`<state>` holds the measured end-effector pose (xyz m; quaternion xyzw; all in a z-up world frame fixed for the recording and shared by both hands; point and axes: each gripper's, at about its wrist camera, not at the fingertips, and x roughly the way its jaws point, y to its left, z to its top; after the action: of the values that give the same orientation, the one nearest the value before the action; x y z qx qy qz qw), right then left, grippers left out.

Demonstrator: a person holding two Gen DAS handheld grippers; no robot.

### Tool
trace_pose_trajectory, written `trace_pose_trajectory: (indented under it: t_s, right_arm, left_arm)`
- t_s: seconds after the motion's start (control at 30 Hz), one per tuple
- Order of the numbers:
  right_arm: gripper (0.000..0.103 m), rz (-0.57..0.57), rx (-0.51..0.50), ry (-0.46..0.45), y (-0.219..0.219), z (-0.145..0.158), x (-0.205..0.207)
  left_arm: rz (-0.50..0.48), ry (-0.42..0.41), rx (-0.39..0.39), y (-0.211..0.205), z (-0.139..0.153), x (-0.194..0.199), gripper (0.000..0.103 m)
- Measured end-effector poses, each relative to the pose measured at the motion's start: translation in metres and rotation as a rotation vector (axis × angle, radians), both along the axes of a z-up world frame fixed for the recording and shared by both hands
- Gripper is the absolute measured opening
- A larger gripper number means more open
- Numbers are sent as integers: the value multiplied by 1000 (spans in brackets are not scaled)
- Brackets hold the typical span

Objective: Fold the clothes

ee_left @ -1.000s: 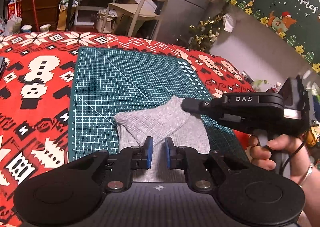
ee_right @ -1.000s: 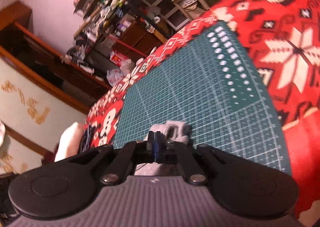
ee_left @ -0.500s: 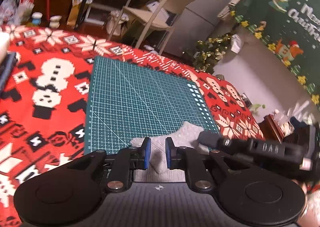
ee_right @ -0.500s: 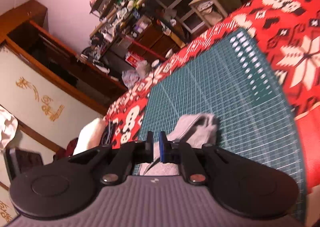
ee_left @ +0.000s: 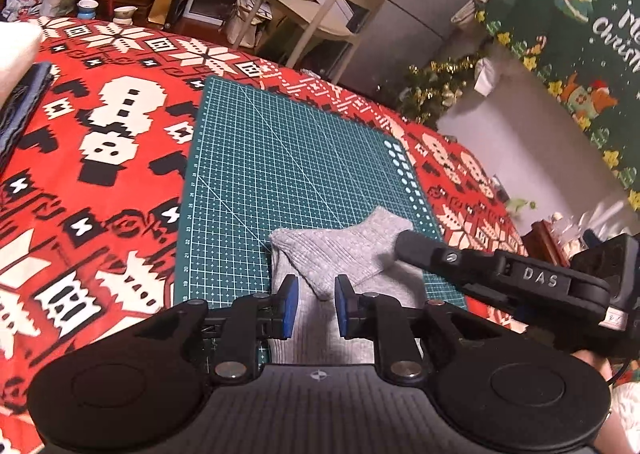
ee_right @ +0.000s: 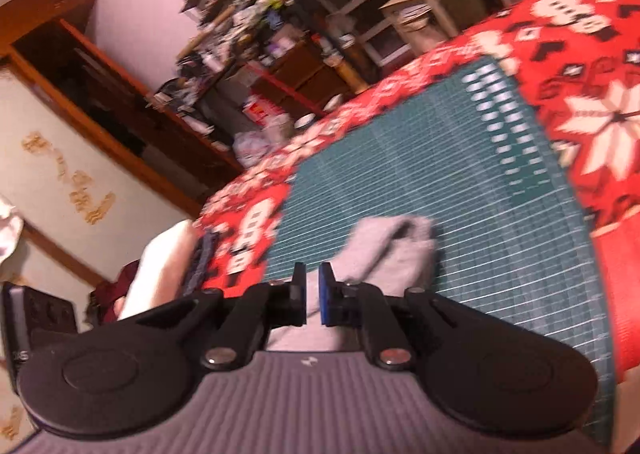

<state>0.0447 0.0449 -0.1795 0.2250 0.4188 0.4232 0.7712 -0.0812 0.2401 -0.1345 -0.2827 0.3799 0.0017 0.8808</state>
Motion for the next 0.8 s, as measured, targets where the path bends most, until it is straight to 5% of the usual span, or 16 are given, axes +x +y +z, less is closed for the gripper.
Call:
trace_pose_trajectory:
  t_s: [0.23, 0.53, 0.67, 0.8]
  right_arm:
    - [8, 0, -10, 75, 20, -20, -1]
    - [9, -20, 18, 91, 12, -23, -2]
    - [9, -21, 32, 106, 13, -27, -2]
    - [9, -19, 31, 104, 15, -27, -1]
  left_arm:
    - [34, 4, -148, 15, -12, 11, 18]
    - [145, 57, -293, 29, -31, 24, 31]
    - [165, 62, -347, 30, -35, 21, 31]
    - [173, 57, -365, 31, -31, 16, 20]
